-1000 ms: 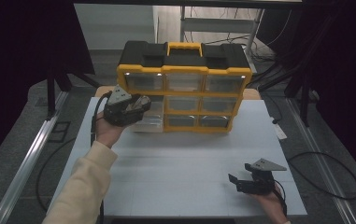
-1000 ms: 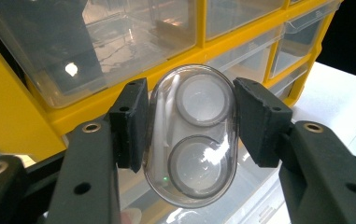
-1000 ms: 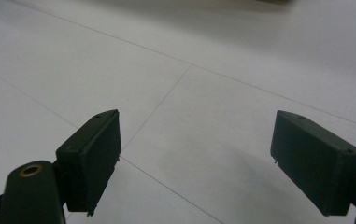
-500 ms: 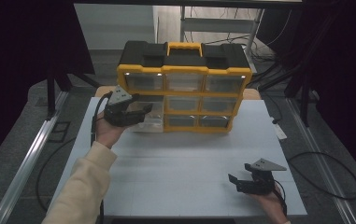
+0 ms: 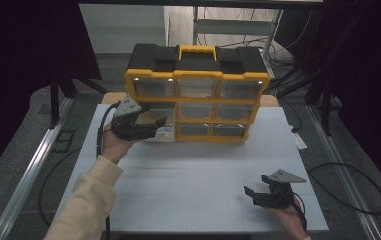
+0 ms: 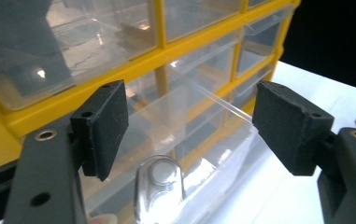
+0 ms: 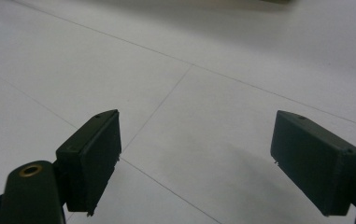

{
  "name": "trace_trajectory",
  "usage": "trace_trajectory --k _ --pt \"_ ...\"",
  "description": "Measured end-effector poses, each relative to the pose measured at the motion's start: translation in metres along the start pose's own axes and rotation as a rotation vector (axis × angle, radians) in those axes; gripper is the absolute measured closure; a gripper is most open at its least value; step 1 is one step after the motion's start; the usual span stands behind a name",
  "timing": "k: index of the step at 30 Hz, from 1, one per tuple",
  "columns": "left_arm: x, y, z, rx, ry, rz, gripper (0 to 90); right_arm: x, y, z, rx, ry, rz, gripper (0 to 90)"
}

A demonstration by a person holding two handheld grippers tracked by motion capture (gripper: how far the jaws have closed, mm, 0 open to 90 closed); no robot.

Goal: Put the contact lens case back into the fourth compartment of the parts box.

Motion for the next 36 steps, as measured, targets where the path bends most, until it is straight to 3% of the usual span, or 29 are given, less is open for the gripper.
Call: trace_trajectory --k 14,24,36 --pt "0.023 0.015 0.01 0.022 -0.016 0.082 25.7 0.002 0.002 0.0 0.009 -0.018 0.006 17.1" --pt "0.037 0.02 0.024 0.027 -0.028 0.116 25.3 0.001 0.003 0.0 0.008 -0.011 0.006 17.0" --pt "0.045 0.028 0.037 0.034 -0.019 0.147 25.2 0.0 0.003 0.0 0.007 -0.006 0.007 17.1"
Point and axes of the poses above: each handheld gripper's, and its own axes: y roughly backward along the jaws, z roughly out of its underside, x roughly to its right, the point moved 6 cm from there along -y, roughly forward along the jaws, and after that the axes turned 1 degree about y, right-handed, at the moved point
